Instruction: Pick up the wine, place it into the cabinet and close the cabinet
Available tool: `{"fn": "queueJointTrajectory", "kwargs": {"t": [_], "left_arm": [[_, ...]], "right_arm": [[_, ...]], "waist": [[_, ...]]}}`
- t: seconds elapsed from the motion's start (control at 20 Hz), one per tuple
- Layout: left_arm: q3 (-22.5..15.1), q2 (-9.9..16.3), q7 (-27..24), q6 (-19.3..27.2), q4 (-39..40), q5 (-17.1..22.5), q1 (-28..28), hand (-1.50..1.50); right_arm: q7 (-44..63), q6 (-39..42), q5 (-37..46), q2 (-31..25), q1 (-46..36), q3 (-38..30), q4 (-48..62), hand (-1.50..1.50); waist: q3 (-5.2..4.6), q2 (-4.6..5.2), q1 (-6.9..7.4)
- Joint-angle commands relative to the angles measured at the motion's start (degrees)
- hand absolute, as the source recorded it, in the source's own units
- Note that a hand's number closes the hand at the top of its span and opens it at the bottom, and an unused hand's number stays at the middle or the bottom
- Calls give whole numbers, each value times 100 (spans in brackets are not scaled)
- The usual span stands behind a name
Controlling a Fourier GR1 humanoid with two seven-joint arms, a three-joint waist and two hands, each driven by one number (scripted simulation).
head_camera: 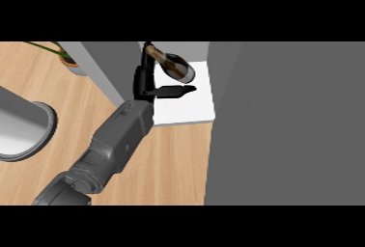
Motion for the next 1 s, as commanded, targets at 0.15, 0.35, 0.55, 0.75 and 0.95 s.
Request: {"fn": "queueJointTrajectory", "kwargs": {"t": [0.15, 0.35, 0.55, 0.75, 0.95], "left_arm": [[-19, 10, -170, -346, -112, 447, 434, -150], [-373, 9, -3, -335, -477, 745, 498, -150], [-984, 10, 24, -116, -948, 1173, 976, -150], [-1906, 10, 331, 396, -1901, 1633, 1316, -150], [-2553, 10, 362, 905, -2860, 1833, 1880, -150]], "right_arm": [[-111, -110, 77, 9, 198, 234, -205, -150], [206, -79, -259, -89, -154, -163, -162, -150], [149, -113, -81, -23, -347, -55, 59, -150], [437, -201, -173, -70, -230, -198, -243, -150], [482, -450, 321, 5, -100, 155, -453, -150]], "waist": [[9, -44, 12], [11, -91, 70], [10, -104, 60], [12, -123, 158], [13, -142, 318]]}}
